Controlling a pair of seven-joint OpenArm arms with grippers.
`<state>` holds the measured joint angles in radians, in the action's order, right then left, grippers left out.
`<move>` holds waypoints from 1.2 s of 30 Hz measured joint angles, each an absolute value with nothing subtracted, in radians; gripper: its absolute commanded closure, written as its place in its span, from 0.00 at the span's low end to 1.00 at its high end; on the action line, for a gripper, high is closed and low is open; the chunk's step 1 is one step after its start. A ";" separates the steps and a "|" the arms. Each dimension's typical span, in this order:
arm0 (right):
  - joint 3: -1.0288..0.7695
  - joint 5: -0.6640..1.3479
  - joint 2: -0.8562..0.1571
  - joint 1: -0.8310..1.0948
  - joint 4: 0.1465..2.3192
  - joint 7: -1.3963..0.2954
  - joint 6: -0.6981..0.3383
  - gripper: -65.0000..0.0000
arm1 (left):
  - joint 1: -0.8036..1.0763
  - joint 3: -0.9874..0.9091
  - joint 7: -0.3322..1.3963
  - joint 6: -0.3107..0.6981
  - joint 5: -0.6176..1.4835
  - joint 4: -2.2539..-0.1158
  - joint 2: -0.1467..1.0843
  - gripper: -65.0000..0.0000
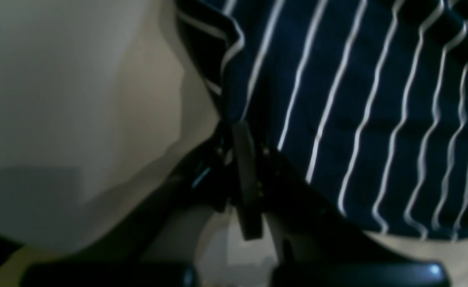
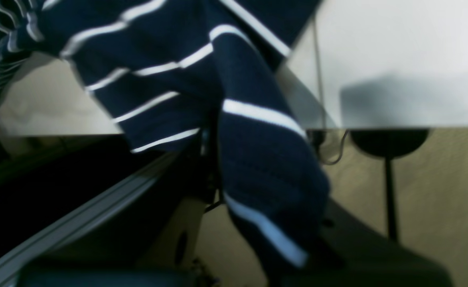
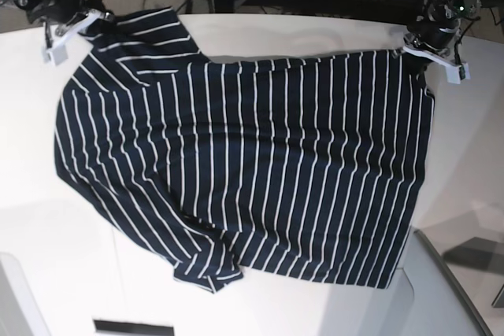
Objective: Layout the t-shirt on the table in an organized manner, then fold the t-shirt properly
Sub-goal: 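Tug the held corners outward with both grippers to smooth the shirt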
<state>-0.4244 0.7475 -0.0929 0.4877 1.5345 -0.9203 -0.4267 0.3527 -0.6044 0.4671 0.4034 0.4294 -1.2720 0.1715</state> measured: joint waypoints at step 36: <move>-0.458 0.751 -0.131 0.627 1.882 -1.235 -0.427 0.99 | 0.549 -0.638 0.648 0.412 0.425 -1.617 0.207 1.00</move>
<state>-0.4583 0.7509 -0.1307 0.6273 1.8820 -1.2354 -0.4274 0.5488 -0.6376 0.6476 0.4122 0.4248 -1.6169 0.2073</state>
